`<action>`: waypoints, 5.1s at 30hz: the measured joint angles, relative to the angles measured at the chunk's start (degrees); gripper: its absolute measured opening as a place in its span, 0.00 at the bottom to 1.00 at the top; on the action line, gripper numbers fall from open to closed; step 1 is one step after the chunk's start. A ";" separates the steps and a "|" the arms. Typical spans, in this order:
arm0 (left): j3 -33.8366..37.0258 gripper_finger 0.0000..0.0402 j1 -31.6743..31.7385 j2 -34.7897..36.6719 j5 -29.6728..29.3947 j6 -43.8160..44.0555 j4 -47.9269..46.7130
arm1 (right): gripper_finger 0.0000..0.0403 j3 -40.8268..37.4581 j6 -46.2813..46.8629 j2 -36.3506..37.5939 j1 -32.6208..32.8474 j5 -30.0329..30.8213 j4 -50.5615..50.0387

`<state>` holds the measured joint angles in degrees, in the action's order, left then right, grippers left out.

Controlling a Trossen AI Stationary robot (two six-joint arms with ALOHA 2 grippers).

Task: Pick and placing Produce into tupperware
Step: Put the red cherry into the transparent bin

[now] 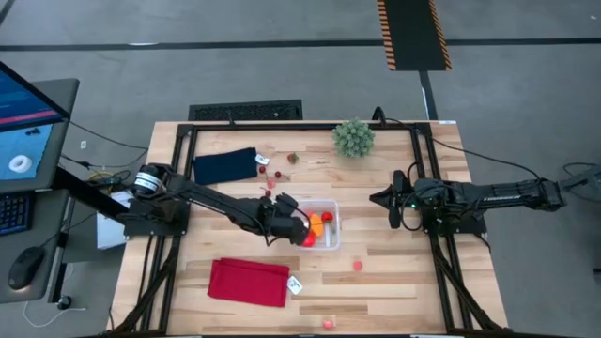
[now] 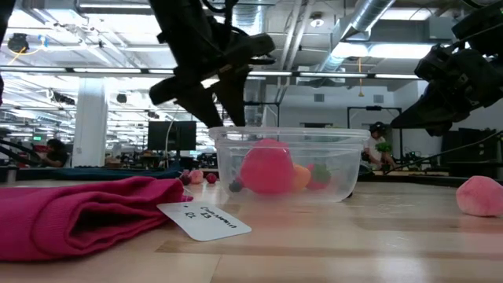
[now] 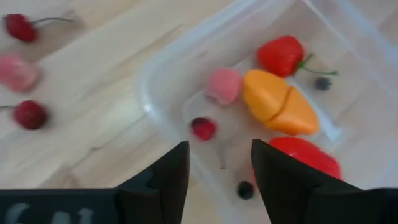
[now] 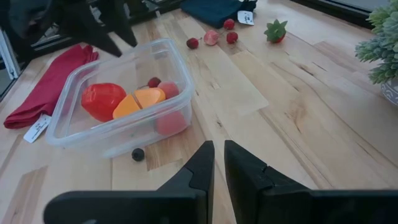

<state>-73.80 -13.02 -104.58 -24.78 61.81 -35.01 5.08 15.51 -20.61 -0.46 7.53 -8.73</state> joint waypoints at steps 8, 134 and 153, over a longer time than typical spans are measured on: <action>0.08 0.24 -0.08 1.30 -4.12 6.97 -12.29 | 0.15 0.00 0.00 0.00 0.01 0.00 0.03; 23.76 0.15 7.78 10.05 -3.29 12.34 16.45 | 0.15 -0.02 0.00 -0.01 -0.01 0.00 0.02; 23.71 0.15 -0.55 12.22 -2.99 -3.97 31.96 | 0.15 -0.02 0.00 -0.01 0.00 0.00 0.00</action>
<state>-50.09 -13.57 -92.36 -27.76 57.84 -3.05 5.06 15.51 -20.62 -0.46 7.53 -8.73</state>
